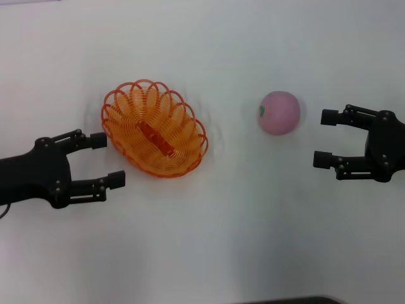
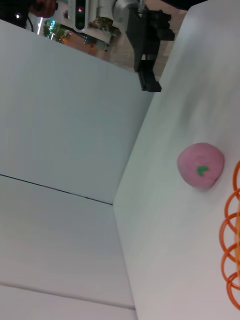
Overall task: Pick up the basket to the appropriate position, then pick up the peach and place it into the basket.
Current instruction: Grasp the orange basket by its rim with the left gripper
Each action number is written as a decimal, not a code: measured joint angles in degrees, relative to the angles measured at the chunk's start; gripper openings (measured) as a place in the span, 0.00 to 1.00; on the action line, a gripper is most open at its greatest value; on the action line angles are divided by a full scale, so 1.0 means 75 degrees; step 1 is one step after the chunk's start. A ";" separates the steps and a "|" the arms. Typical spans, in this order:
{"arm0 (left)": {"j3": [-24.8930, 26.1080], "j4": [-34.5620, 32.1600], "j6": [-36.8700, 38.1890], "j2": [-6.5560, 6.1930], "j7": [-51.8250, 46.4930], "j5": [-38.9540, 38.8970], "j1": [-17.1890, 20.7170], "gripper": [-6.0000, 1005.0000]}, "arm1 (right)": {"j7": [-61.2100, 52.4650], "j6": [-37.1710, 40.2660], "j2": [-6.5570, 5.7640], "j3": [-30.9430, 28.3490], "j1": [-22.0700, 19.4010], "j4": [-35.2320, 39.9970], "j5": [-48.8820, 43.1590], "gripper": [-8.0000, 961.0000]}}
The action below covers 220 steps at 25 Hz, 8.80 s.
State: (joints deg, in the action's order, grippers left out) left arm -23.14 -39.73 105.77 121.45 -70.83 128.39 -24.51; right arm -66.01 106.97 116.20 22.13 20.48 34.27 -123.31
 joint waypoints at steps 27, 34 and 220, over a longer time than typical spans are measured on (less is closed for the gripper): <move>-0.0002 0.0521 -0.1763 0.0313 0.0061 -0.2172 -0.0953 0.82 | -0.0104 0.0015 -0.0066 -0.0059 0.0077 0.0000 0.0035 0.98; -0.0021 0.1145 -0.2564 0.0319 0.0483 -0.2913 -0.1111 0.82 | -0.0201 0.0003 -0.0066 -0.0057 0.0161 0.0000 0.0035 0.98; -0.4355 -0.1679 -0.2920 0.0315 -0.9416 0.3789 -0.4205 0.06 | -0.0091 -0.0328 0.0020 -0.0033 0.0198 -0.0117 0.0023 0.98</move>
State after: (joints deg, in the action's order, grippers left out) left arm -55.80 -52.33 83.87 123.81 -141.45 156.80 -56.05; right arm -66.69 104.50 116.35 21.88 21.97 33.40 -123.14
